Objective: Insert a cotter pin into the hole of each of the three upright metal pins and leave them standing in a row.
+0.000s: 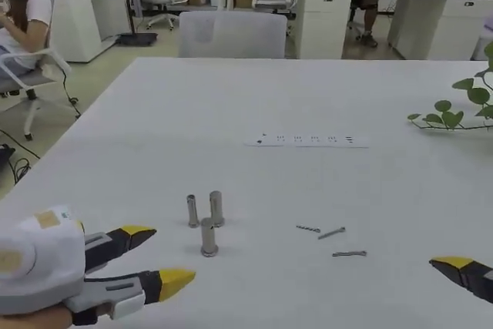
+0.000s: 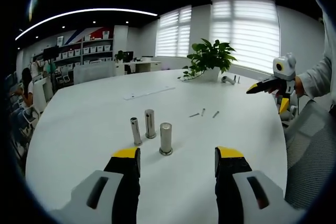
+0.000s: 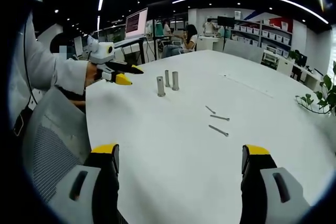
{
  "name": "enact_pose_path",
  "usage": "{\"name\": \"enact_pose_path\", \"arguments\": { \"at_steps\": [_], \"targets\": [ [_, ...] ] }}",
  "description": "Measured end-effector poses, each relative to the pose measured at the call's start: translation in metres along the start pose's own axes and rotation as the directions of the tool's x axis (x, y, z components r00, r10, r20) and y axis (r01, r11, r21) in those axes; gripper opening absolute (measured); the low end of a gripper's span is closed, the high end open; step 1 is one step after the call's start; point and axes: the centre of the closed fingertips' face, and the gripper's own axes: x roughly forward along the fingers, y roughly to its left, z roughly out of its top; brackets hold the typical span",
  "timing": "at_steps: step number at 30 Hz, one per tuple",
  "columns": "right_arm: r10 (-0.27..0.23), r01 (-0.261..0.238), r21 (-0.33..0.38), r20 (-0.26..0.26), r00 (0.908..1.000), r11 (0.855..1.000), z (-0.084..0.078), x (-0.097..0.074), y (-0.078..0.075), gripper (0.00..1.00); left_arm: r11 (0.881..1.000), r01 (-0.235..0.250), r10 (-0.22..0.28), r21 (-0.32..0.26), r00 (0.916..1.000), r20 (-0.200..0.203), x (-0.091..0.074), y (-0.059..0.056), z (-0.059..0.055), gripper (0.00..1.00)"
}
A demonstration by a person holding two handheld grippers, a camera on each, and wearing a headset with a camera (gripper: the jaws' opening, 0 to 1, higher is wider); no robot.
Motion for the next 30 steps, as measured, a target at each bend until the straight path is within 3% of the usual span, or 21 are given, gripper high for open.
{"name": "enact_pose_path", "arguments": {
  "at_steps": [14,30],
  "targets": [
    [-0.008,0.008,0.019,-0.01,0.9999,1.0,-0.003,0.004,-0.001,0.99,0.996,0.056,-0.052,0.062,0.9971,-0.055,0.042,0.015,-0.01,0.44],
    [-0.012,0.013,0.027,-0.025,0.9996,1.0,-0.004,0.007,-0.005,0.98,0.988,0.118,-0.111,0.098,0.991,-0.076,0.07,0.01,-0.015,0.32]
  ]
}}
